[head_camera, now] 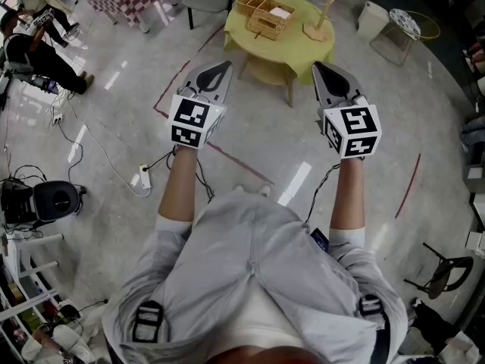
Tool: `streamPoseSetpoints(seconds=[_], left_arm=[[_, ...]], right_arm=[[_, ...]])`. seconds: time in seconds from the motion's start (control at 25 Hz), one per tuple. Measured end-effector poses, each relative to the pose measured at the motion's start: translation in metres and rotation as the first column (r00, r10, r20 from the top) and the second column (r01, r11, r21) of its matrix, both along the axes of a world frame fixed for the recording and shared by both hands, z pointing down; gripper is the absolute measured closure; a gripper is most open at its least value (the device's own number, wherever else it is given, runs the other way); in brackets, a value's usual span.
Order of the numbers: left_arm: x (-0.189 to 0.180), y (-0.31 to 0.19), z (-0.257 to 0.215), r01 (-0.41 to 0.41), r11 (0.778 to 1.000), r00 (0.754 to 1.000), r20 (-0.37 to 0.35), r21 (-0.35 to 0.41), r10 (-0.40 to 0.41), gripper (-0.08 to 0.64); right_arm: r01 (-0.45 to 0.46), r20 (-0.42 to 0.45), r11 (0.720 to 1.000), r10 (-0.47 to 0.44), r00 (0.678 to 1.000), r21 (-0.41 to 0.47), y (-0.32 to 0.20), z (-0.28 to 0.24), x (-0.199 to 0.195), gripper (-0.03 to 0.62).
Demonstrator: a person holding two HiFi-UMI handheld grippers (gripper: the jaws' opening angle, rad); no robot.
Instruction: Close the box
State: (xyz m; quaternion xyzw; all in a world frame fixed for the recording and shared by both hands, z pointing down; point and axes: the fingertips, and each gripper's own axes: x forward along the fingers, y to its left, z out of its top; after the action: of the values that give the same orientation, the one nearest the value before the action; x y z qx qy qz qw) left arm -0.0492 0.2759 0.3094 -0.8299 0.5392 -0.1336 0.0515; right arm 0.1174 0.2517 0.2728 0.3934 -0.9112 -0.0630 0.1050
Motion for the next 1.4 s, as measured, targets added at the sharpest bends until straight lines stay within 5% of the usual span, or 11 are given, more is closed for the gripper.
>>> streamPoseSetpoints(seconds=[0.8, 0.92, 1.4], left_arm=[[0.026, -0.067, 0.020, 0.047, 0.998, 0.999, -0.024, -0.028, -0.048, 0.530], [0.026, -0.087, 0.024, 0.043, 0.999, 0.999, -0.023, -0.027, -0.044, 0.530], [-0.026, -0.237, 0.044, 0.021, 0.999, 0.999, -0.049, -0.034, -0.023, 0.529]], right_arm=[[0.049, 0.101, 0.997, -0.043, 0.994, -0.063, -0.076, 0.018, 0.029, 0.569], [0.059, 0.149, 0.996, -0.047, 0.988, -0.073, -0.096, 0.018, 0.030, 0.569], [0.025, 0.069, 0.998, -0.021, 0.997, -0.058, -0.233, 0.040, -0.025, 0.569]])
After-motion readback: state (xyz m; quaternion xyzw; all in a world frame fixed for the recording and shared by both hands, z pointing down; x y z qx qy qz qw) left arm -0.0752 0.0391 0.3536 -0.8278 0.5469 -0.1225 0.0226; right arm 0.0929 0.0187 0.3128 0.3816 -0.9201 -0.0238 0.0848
